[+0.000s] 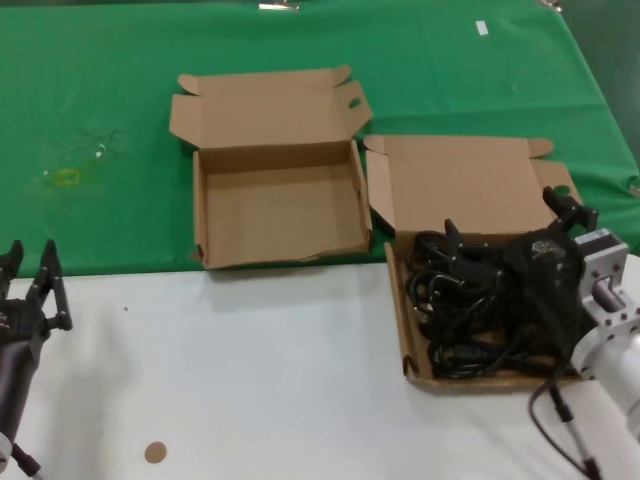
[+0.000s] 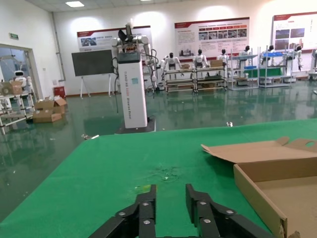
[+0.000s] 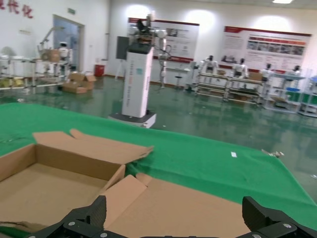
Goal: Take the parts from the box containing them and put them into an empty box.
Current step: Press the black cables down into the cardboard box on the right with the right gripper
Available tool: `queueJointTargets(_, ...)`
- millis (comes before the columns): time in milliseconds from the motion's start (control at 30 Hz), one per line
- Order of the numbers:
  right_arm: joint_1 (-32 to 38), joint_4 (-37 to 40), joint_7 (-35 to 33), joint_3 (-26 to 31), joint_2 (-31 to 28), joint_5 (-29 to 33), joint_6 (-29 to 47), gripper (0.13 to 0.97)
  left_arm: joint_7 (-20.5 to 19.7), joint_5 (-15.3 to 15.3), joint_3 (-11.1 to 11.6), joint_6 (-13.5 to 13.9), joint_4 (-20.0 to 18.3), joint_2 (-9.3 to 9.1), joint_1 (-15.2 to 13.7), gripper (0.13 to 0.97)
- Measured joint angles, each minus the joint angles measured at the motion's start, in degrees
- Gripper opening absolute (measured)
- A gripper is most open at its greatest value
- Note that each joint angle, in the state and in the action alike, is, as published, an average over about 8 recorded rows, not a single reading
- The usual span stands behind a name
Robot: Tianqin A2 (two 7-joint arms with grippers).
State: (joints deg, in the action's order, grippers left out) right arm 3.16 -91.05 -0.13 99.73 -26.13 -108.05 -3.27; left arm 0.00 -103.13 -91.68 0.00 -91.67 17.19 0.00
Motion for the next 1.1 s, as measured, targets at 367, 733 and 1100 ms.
queueJointTargets(367, 6.36, -1.99, 4.69, 10.99, -21.6, -5.61, 4.04, 0.966, 0.0, 0.0, 0.0, 0.0, 0.0, 0.0, 0.0, 0.213)
queueJointTargets(733, 17.89, 0.35, 5.82, 16.96, -35.32, 4.89, 28.61, 0.966, 0.0, 0.0, 0.0, 0.0, 0.0, 0.0, 0.0, 0.151)
queueJointTargets(1100, 33.0, 7.7, -3.25, 21.32, -36.94, 10.62, 55.68, 0.966, 0.0, 0.0, 0.0, 0.0, 0.0, 0.0, 0.0, 0.144)
